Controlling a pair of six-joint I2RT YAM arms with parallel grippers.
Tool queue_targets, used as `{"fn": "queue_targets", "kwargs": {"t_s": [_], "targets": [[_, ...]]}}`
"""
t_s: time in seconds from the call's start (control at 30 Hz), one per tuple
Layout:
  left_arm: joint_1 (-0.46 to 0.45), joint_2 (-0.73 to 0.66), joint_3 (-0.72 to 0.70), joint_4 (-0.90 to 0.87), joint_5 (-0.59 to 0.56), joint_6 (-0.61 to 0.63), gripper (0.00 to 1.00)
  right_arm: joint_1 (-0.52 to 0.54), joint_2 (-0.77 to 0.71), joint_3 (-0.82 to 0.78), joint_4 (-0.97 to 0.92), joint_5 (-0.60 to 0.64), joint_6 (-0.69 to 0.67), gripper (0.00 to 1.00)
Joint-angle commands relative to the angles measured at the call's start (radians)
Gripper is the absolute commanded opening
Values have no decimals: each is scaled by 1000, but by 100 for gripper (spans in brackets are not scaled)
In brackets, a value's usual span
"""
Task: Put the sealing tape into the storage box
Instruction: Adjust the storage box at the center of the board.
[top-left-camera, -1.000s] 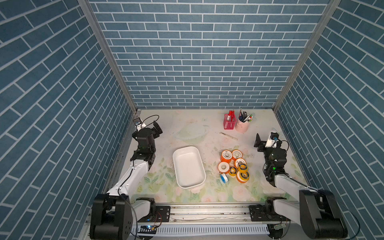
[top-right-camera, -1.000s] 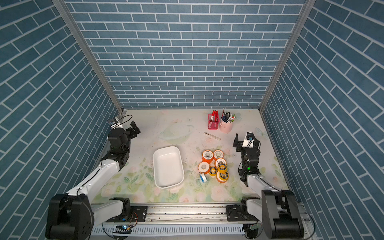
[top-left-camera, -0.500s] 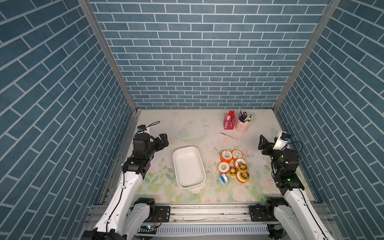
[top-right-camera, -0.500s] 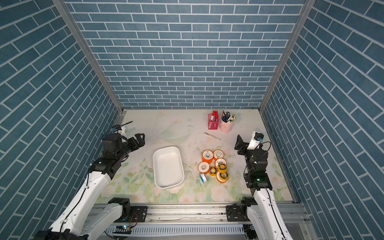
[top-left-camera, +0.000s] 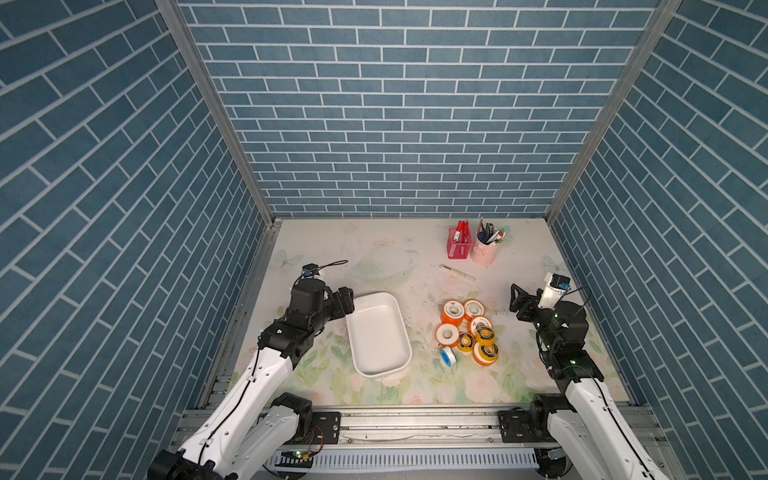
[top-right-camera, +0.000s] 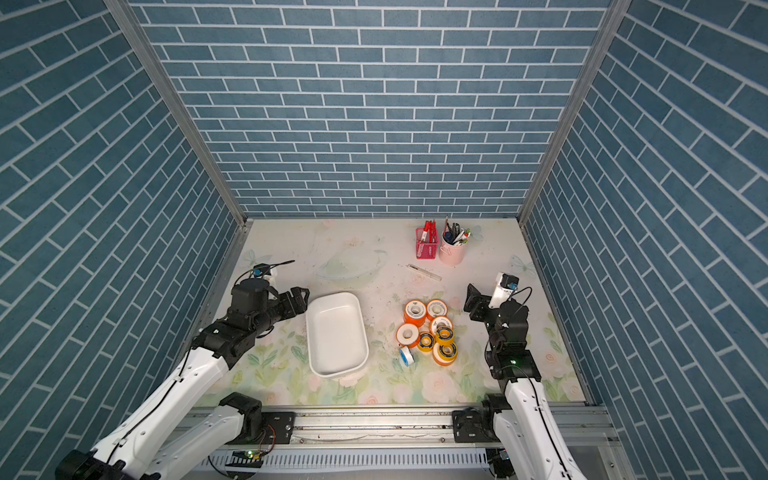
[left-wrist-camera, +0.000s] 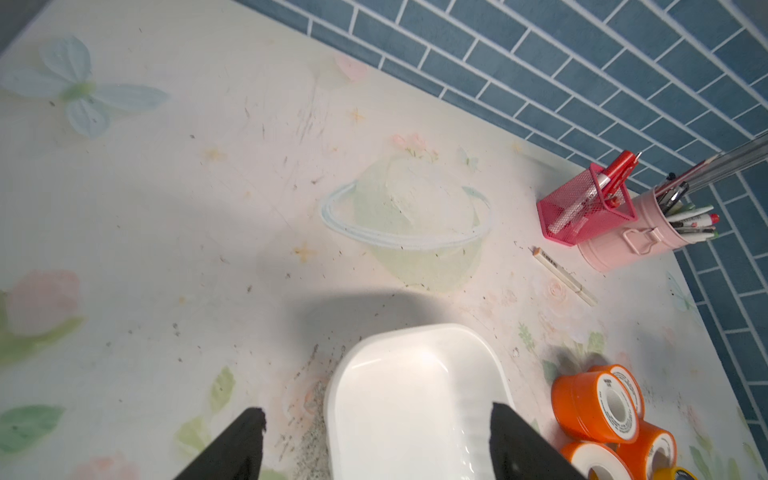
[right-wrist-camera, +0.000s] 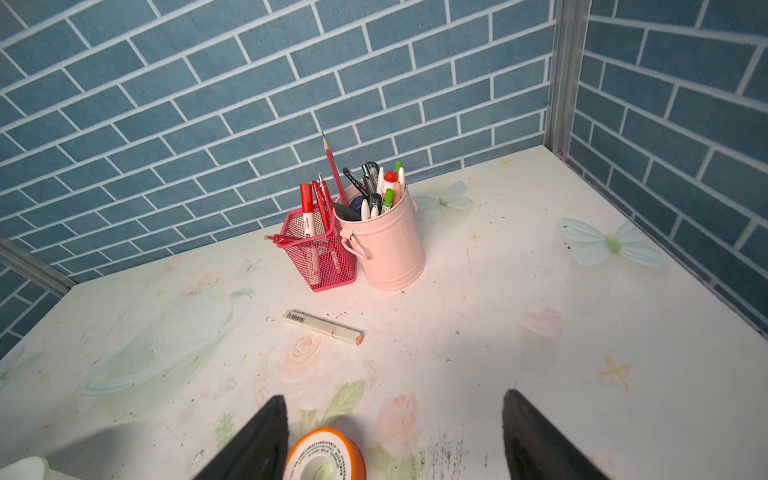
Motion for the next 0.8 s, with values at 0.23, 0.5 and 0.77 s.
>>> {"fn": "queue_targets", "kwargs": {"t_s": [0.23,0.5,0.77], "targets": [[-193,119,-119,32,-202,-110,70,6,-8,-1,-2,-9,30,81],[-232,201,-152,95,-187,-122,45,7,-8,0,-6,-15,32,81],[-268,293,-115,127,-195,-119,13,7,7,-1,-1,-19,32,80]]}}
